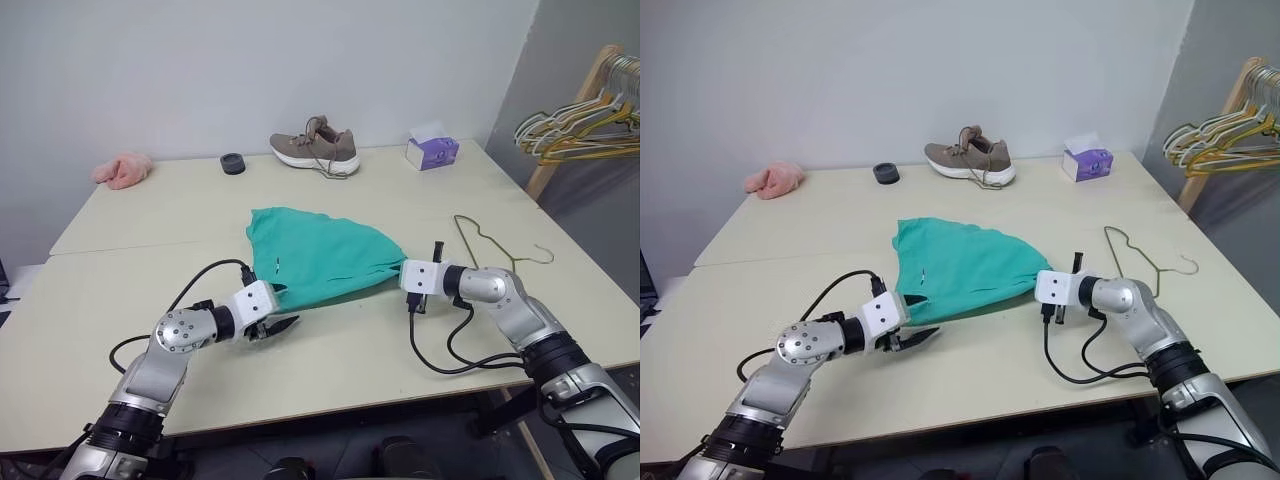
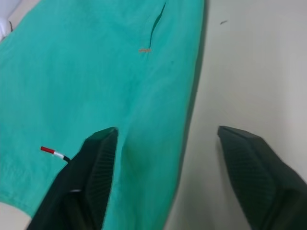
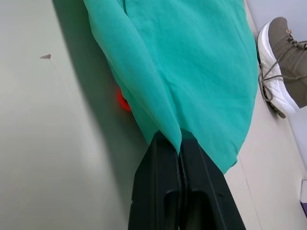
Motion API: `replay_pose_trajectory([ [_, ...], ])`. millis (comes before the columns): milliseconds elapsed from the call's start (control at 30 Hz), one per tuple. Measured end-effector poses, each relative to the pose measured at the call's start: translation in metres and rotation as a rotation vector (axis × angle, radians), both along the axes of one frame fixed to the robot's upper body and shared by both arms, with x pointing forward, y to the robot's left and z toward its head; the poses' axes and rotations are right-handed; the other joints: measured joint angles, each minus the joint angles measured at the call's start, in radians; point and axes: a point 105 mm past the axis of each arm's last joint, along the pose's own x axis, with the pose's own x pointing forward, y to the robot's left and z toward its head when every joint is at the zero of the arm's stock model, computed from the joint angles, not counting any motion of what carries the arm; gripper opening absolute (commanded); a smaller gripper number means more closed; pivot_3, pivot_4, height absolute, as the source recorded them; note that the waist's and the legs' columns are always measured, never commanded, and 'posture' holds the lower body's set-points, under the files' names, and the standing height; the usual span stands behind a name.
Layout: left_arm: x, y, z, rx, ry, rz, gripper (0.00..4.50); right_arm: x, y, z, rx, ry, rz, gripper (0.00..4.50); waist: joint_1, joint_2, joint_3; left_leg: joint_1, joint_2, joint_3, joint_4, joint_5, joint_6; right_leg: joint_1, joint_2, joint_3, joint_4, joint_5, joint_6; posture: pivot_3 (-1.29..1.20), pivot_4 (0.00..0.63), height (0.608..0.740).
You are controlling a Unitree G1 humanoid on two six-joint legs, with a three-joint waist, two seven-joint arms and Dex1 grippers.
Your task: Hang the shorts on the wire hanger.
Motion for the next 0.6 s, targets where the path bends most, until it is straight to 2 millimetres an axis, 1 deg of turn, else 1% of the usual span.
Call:
replay_pose_trajectory([
  [33,0.002,0.003,-0.002,0.016,-0.009,0.016,4.49,0.000,0.000,0.000,-0.001,0.003,0.000,0.00,0.000,0.000,0.000,0.000,0.000,0.000,0.000,0.000,0.000,0.000,0.000,0.000,0.000,0.000,0.000,-0.18,0.000,0.740],
  [167,0.010,0.015,-0.009,0.060,-0.039,0.071,4.49,0.000,-0.001,0.001,-0.001,0.015,-0.004,0.00,0.000,0.000,0.000,0.000,0.000,0.000,0.000,0.000,0.000,0.000,0.000,0.000,0.000,0.000,0.000,-0.18,0.000,0.740],
  [333,0.020,0.026,-0.012,0.093,-0.089,0.118,4.49,-0.001,0.003,0.010,0.029,0.014,0.004,0.00,-0.001,0.003,-0.008,0.000,0.000,0.000,0.000,0.000,0.000,0.000,0.000,0.000,0.000,0.000,0.001,-0.19,0.000,0.740],
  [467,0.026,0.033,-0.015,0.113,-0.112,0.142,4.49,-0.002,0.006,0.021,0.072,0.008,0.005,0.00,-0.002,0.006,-0.014,0.001,0.000,0.000,0.000,0.000,0.000,0.001,0.000,0.000,0.000,-0.001,0.004,-0.19,0.000,0.740],
  [533,0.031,0.036,-0.015,0.127,-0.131,0.152,4.49,-0.003,0.011,0.032,0.133,0.031,0.005,0.00,-0.002,0.006,-0.015,0.002,0.000,0.000,0.000,0.001,0.001,0.001,0.000,0.000,0.001,0.000,0.004,-0.19,0.000,0.740],
  [600,0.033,0.038,-0.016,0.137,-0.138,0.156,4.09,-0.005,0.016,0.040,0.179,0.048,0.009,0.00,-0.003,0.005,-0.018,0.002,0.000,0.000,0.000,0.001,0.001,0.001,0.000,0.000,0.001,0.000,0.004,-0.20,0.000,0.740],
])
